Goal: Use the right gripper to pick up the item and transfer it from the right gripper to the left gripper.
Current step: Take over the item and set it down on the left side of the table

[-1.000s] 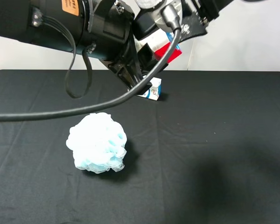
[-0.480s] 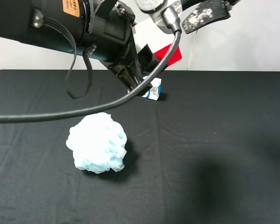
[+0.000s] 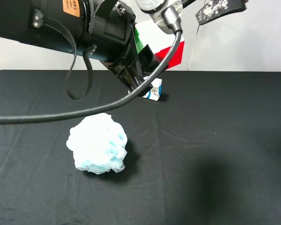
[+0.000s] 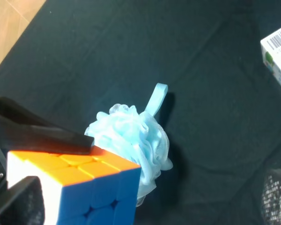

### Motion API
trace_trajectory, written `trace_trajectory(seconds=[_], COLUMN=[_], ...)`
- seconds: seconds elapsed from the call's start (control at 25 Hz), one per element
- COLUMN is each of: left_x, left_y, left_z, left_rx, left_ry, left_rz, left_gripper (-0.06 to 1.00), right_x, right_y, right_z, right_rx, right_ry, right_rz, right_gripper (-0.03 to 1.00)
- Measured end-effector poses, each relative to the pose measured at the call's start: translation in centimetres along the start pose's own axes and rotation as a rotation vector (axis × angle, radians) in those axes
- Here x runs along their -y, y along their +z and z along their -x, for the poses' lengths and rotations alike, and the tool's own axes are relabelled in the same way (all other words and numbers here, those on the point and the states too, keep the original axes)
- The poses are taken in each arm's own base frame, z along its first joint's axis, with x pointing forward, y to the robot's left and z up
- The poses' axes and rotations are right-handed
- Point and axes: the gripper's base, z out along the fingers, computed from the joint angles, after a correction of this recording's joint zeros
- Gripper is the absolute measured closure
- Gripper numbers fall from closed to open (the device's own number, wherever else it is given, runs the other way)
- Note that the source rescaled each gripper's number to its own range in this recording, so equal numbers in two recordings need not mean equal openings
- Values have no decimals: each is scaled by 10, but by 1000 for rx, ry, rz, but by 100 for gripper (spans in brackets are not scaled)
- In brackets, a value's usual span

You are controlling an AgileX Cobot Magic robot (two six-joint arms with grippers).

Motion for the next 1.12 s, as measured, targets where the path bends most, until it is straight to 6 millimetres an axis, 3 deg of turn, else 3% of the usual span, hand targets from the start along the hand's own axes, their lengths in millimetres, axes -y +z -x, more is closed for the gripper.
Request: trace_trajectory(seconds=[0.28,0.52,0.92,1.12], left_x=[0,0,4,7], left_y=[0,0,0,-2], left_z=[0,0,-8,-16], left_rx=[0,0,-90,-179], left_ry=[0,0,0,0], left_rz=[0,0,-40,-80], left_gripper=[94,94,94,94], right_x=[-2,-17,-48,-37], right_y=[-33,-70,-133,-131], right_z=[-1,-11,-50,-85], right_rx=[88,155,235,148], right_ry=[-3,-31,-59,-51], right_rz=[-48,-150,-492,-623], right_gripper=[-3,-3,-3,-3])
